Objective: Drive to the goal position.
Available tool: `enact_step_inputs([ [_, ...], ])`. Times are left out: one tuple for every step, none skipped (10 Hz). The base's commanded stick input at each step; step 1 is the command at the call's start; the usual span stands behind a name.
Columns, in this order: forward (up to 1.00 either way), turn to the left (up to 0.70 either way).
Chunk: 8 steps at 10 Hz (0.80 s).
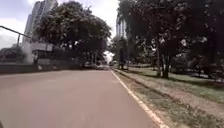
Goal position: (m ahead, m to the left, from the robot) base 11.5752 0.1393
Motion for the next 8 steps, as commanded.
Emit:
enact_step_inputs([
  [0.7, 0.0],
  [0.7, 0.0],
  [0.7, 0.0],
  [0.7, 0.0],
  [0.7, 0.0],
  [0.7, 0.0],
  [0.7, 0.0],
  [0.7, 0.0],
])
